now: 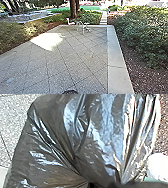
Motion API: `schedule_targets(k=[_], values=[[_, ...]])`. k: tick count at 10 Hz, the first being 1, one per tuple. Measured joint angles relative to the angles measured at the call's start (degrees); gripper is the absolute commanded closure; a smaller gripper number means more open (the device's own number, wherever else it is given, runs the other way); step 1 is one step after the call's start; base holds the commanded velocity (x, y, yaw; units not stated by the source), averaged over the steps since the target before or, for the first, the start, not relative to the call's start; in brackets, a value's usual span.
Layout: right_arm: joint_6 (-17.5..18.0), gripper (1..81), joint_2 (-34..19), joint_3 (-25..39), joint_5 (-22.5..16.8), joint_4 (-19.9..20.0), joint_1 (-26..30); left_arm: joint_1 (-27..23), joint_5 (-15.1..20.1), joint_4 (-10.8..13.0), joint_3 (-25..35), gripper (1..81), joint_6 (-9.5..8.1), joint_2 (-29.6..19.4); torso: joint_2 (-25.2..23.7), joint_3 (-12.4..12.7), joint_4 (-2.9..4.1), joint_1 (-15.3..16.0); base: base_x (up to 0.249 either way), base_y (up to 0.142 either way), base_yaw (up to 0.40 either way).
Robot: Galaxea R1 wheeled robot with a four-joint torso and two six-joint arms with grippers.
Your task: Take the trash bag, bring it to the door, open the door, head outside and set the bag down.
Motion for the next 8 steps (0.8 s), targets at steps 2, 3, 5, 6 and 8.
schedule_targets(k=[2,3,5,6,8], values=[[0.0,1.0,0.0,0.5,0.0,0.0,0.0,-4.9,3.1,-0.7,-1.6,81.1,-0.02,0.0,0.0,0.0,0.00,0.0,0.000,0.000,0.000],[0.0,1.0,0.0,0.6,0.0,0.0,0.0,-6.9,5.3,-0.9,-2.5,81.1,-0.02,0.0,0.0,0.0,0.00,0.0,0.000,0.000,0.000],[0.0,1.0,0.0,0.6,0.0,0.0,0.0,-10.8,9.9,-2.0,-5.9,81.1,-0.05,0.0,0.0,0.0,0.00,0.1,0.000,0.000,0.000],[0.0,1.0,0.0,0.6,0.0,0.0,0.0,-12.5,12.0,-2.2,-8.1,81.1,-0.07,0.0,0.0,0.0,0.00,0.1,0.000,0.000,0.000],[0.0,1.0,0.0,0.6,0.0,0.0,0.0,-14.0,14.7,-2.5,-10.5,1.0,-0.18,-1.0,0.0,0.0,0.00,0.1,0.000,0.000,0.000]])
